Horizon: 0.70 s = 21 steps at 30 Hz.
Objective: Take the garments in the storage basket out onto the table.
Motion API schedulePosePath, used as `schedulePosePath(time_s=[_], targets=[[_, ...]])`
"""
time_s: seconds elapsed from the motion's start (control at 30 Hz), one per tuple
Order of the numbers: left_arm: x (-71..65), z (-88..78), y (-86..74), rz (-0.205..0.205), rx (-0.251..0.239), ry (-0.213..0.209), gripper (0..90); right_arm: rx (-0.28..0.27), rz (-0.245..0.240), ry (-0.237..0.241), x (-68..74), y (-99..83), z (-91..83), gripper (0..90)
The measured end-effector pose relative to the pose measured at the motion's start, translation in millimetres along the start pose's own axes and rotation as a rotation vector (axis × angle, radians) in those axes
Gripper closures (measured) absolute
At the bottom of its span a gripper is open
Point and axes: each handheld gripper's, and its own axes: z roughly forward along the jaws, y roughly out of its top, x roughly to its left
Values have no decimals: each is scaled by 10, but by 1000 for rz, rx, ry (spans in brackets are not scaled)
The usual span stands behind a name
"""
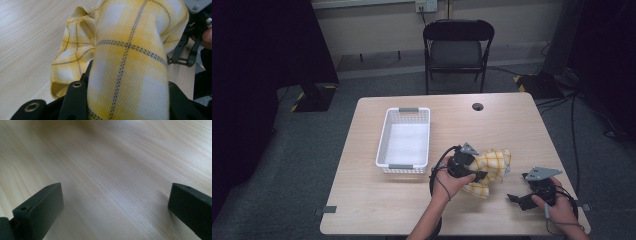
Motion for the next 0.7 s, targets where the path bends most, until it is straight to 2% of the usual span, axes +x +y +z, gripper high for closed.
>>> schedulePosePath(time_s=[0.33,0.7], targets=[[-29,101,-21,18,33,14,602,0,0,0,0,0,0,0],[-49,164,-34,36,48,34,598,0,0,0,0,0,0,0]])
